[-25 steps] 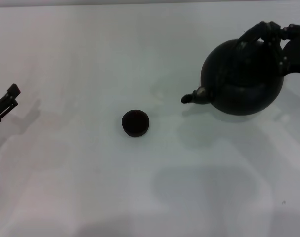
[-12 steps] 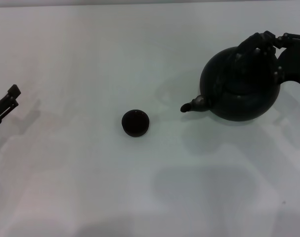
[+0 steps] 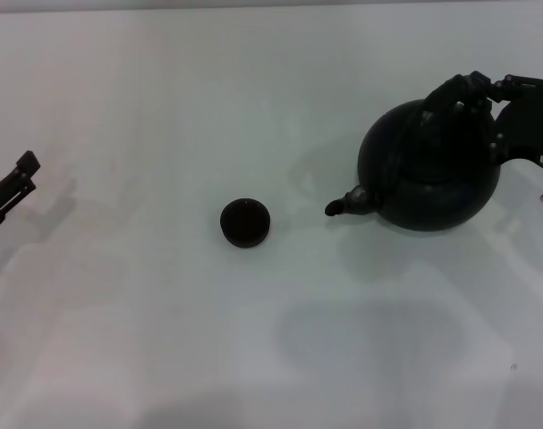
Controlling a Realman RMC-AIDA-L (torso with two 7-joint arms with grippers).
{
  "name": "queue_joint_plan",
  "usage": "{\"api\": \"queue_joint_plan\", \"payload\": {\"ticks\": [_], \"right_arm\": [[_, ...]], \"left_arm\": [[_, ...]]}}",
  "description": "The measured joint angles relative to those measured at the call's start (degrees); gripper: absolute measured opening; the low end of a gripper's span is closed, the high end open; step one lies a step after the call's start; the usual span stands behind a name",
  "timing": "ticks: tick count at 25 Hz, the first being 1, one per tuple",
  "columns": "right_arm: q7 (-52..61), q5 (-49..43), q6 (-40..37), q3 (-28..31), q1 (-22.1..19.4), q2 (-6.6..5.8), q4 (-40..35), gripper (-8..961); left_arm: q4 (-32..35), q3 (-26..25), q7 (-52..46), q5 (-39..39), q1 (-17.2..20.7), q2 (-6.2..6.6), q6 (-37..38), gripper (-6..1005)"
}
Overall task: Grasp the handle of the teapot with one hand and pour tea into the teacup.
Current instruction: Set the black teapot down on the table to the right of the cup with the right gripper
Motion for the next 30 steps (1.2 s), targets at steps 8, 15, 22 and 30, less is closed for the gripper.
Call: {"api": "queue_joint_plan", "payload": {"ticks": [8, 15, 22, 30], "right_arm": [[-0.9, 0.1, -1.0, 0.8, 1.3, -0.01, 2.5, 108], [-1.1, 0.1, -1.1, 0.8, 1.7, 0.02, 3.1, 108], [-1.5, 0.1, -1.1, 0.5, 2.1, -0.04, 3.7, 107], [-1.5, 0.1, -1.1, 0.4, 2.5, -0.04, 4.2, 108]], "left_arm": [[0.0, 0.1, 0.0, 0.0, -0.1, 0.0, 0.0, 872], [0.0, 0.1, 0.0, 0.0, 0.0, 0.0, 0.1, 872], [0.0, 0.1, 0.0, 0.0, 0.0, 0.0, 0.1, 872], [0.0, 0.1, 0.0, 0.0, 0.0, 0.0, 0.1, 872]]}}
